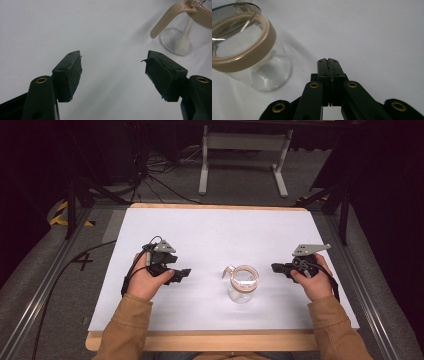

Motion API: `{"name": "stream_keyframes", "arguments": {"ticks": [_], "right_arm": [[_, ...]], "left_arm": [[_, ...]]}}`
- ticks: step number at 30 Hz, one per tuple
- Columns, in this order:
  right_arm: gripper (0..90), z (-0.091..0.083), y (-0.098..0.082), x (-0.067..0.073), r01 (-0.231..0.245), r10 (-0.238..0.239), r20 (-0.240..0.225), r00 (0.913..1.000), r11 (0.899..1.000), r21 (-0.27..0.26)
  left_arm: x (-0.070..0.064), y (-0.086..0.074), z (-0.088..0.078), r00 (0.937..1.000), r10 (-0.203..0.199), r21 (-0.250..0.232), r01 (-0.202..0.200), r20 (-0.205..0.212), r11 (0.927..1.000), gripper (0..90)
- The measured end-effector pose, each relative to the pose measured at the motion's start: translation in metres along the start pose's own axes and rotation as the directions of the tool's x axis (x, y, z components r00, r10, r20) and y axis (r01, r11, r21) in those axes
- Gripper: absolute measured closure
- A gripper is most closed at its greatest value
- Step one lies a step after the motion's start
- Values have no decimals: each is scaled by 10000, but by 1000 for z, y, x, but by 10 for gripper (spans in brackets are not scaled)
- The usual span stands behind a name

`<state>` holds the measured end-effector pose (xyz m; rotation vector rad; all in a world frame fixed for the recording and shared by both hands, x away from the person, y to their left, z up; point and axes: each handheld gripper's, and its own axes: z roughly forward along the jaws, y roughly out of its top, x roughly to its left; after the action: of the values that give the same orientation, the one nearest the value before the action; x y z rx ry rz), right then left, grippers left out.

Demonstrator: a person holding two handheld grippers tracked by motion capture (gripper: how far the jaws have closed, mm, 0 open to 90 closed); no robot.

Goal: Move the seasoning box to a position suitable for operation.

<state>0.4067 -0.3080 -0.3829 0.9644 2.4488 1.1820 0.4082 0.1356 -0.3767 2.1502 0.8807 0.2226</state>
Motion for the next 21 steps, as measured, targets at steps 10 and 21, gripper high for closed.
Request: {"name": "stream_keyframes", "arguments": {"ticks": [10, 21], "right_arm": [[897, 19, -1, 12, 376, -420, -819, 9958, 9979, -536], [896, 38, -4, 24, 595, -621, -1044, 9926, 9979, -273]], "left_arm": [[-1, 1, 0, 9998, 211, -98, -211, 47, 9997, 296], [-3, 1, 2, 9996, 262, 32, -262, 70, 9997, 294]]}}
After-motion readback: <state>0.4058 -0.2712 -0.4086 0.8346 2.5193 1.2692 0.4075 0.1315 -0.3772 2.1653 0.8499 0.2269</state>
